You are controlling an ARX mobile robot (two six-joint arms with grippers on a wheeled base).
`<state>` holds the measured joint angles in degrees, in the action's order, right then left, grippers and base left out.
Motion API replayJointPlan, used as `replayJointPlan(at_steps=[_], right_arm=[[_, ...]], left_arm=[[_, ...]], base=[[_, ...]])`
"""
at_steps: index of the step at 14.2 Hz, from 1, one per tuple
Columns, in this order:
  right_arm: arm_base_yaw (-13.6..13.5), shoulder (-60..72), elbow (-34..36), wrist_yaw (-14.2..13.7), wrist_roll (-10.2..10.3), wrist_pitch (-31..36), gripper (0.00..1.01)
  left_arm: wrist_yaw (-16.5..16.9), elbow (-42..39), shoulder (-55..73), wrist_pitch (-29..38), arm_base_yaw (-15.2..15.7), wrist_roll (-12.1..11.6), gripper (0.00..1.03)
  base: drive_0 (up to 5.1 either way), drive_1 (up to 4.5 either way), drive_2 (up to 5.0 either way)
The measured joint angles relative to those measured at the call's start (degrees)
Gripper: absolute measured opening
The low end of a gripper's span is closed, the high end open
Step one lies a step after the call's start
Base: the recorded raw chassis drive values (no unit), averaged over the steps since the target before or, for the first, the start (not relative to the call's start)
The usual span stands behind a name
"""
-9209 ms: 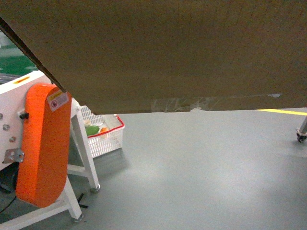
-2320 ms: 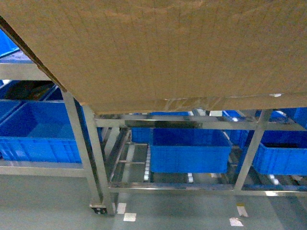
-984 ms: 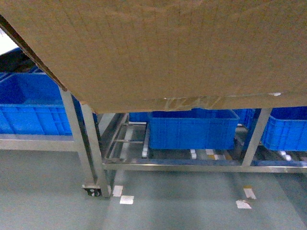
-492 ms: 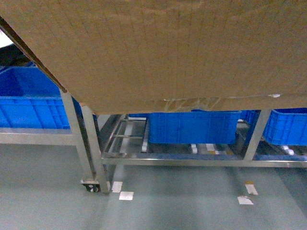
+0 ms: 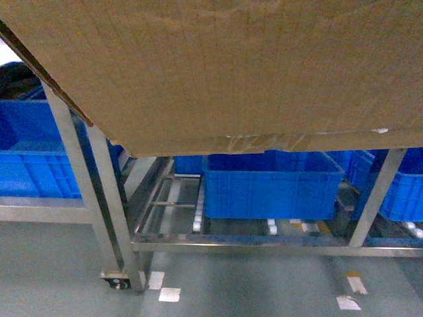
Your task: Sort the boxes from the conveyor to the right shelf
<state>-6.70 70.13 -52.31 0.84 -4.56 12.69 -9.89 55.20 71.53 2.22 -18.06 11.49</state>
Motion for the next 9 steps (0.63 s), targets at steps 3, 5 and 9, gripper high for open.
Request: replayJointPlan(at_steps=[3, 5, 9], right_arm=[[0.00, 0.55, 0.00, 0.02, 0.00, 0.09, 0.05], [0.00, 0.46, -0.24, 0.22, 0.00, -1.90, 0.05], [0.79, 3.02, -9.73, 0.26, 3.80, -24.39, 0.05]], left_arm=[[-0.02, 0.00, 0.20, -0.02, 0.00, 0.00, 0.03], [0.09, 0.87, 0.22, -2.86, -0.02, 0.07, 0.03], [6.08, 14.40, 7.23, -24.59, 0.48, 0.50, 0.03]], base=[[0.0, 0.00, 0.0], [0.0, 0.00, 0.0], [0.0, 0.00, 0.0]])
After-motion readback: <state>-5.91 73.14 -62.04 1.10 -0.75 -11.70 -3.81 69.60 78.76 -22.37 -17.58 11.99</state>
